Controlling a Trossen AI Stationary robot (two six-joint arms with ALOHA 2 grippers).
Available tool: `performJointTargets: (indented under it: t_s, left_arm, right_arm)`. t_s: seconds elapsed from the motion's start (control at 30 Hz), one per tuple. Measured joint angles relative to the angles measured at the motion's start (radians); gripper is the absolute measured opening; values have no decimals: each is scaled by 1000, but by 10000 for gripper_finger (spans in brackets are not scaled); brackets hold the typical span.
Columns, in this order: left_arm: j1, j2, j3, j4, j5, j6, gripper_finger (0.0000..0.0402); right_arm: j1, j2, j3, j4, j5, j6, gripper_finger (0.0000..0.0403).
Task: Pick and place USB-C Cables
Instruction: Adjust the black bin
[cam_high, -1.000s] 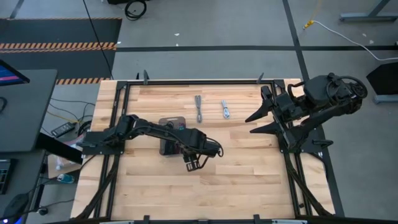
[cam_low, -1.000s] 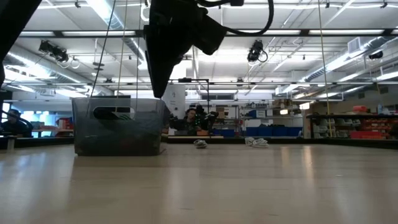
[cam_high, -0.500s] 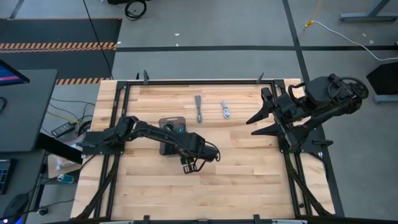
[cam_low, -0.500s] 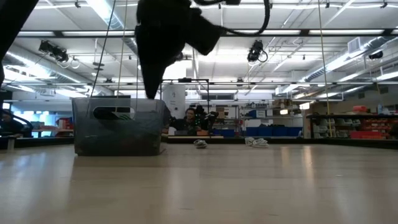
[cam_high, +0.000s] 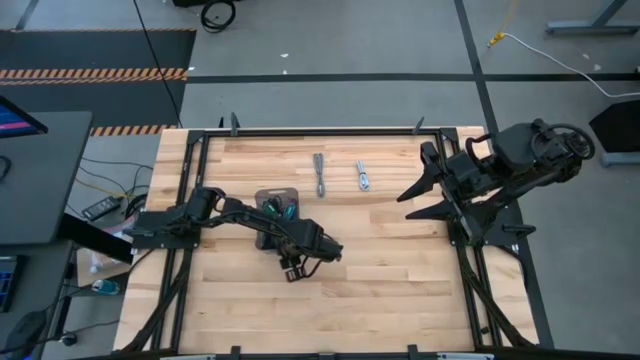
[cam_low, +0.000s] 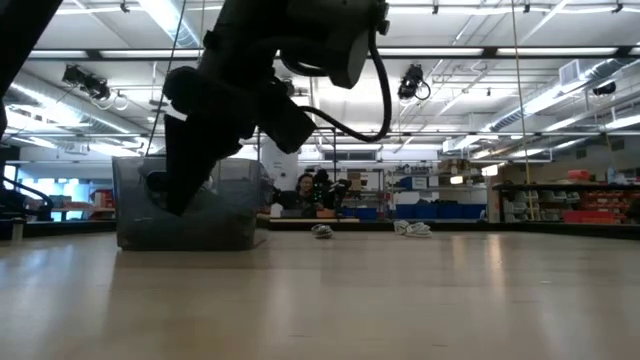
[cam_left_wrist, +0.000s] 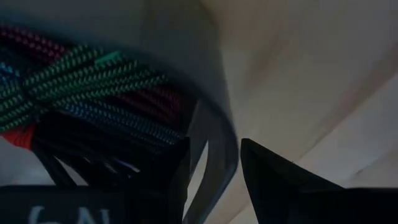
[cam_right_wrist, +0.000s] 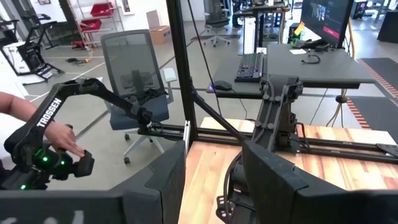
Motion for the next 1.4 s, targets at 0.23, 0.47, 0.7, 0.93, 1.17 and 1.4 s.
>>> performJointTargets:
  t_s: [0.23, 0.47, 0.7, 0.93, 1.17, 1.4]
  left_arm:
    - [10, 0, 0, 19, 5, -37, 148]
    - [14, 0, 0, 52, -31, -24, 82]
    - [30, -2, 2, 87, -48, -23, 12]
    - [39, -1, 80, 123, -71, 0, 5]
    - [58, -2, 285, 178, -104, 65, 4]
    - [57, -2, 337, 347, -116, 139, 4]
  right_arm:
    - [0, 0, 0, 35, -1, -35, 164]
    - [0, 0, 0, 42, -2, -44, 164]
    - [0, 1, 0, 49, -1, -43, 164]
    - [0, 1, 0, 58, 0, -43, 164]
    - [0, 1, 0, 63, 1, -43, 164]
    - [0, 2, 0, 63, 3, -40, 164]
